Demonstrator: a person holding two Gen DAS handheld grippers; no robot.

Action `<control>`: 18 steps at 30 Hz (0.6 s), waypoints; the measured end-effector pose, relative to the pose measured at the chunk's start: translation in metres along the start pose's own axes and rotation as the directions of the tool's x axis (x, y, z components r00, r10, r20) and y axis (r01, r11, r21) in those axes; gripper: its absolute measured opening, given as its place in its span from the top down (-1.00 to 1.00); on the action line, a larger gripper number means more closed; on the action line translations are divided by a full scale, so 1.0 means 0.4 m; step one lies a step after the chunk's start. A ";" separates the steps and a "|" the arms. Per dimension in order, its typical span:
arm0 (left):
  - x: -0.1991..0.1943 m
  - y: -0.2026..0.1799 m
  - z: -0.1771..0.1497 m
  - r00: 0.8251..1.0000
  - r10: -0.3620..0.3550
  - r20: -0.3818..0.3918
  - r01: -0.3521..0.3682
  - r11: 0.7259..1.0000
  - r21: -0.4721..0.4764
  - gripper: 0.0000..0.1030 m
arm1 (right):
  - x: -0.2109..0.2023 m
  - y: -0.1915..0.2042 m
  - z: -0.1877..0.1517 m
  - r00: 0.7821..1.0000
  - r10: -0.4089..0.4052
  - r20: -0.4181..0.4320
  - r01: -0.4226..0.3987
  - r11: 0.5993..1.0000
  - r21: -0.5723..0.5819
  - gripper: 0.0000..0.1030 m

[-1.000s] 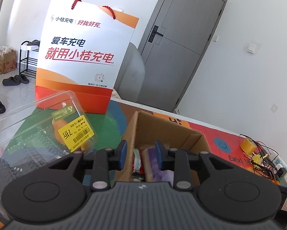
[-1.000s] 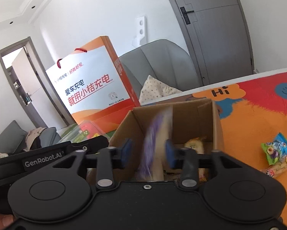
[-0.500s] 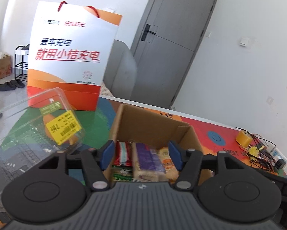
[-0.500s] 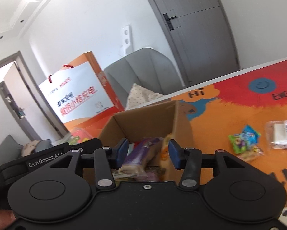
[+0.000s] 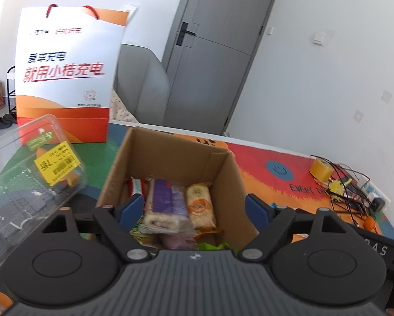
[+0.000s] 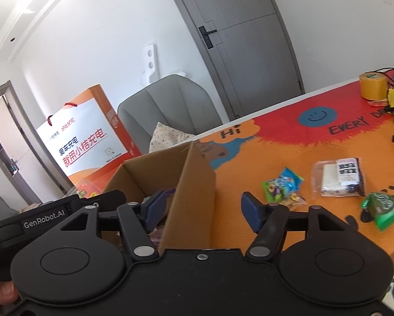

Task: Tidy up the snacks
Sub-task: 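Move both open tools from the box back over the remaining snacks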

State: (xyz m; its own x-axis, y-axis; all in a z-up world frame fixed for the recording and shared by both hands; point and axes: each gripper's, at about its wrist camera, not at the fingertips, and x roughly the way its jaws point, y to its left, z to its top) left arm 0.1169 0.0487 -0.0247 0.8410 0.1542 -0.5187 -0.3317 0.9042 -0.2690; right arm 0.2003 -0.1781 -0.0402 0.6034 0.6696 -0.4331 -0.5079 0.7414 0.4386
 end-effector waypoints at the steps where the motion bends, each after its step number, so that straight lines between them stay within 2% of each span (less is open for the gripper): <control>1: 0.001 -0.009 -0.002 1.000 -0.002 -0.001 0.002 1.000 0.006 -0.67 | -0.008 -0.010 -0.001 1.000 -0.008 0.004 0.008 1.000 0.004 -0.40; 6: 0.007 -0.053 -0.013 1.000 -0.016 -0.012 0.016 0.999 0.035 -0.80 | -0.044 -0.058 -0.003 0.998 -0.061 0.027 0.060 0.998 0.017 -0.72; 9: 0.011 -0.077 -0.016 0.999 -0.029 -0.017 0.030 0.998 0.046 -0.90 | -0.066 -0.084 -0.002 0.996 -0.081 0.044 0.080 0.996 0.028 -1.00; 18: 0.034 -0.158 -0.027 0.995 -0.077 -0.069 0.084 0.991 0.102 -0.94 | -0.108 -0.166 -0.003 0.989 -0.141 0.048 0.138 0.988 0.073 -1.00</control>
State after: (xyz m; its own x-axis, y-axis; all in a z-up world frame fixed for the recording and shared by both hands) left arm 0.1449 -0.0105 -0.0235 0.8328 0.0562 -0.5508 -0.2144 0.9499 -0.2273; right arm 0.2071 -0.2559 -0.0517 0.6981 0.5552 -0.4522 -0.3740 0.8213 0.4308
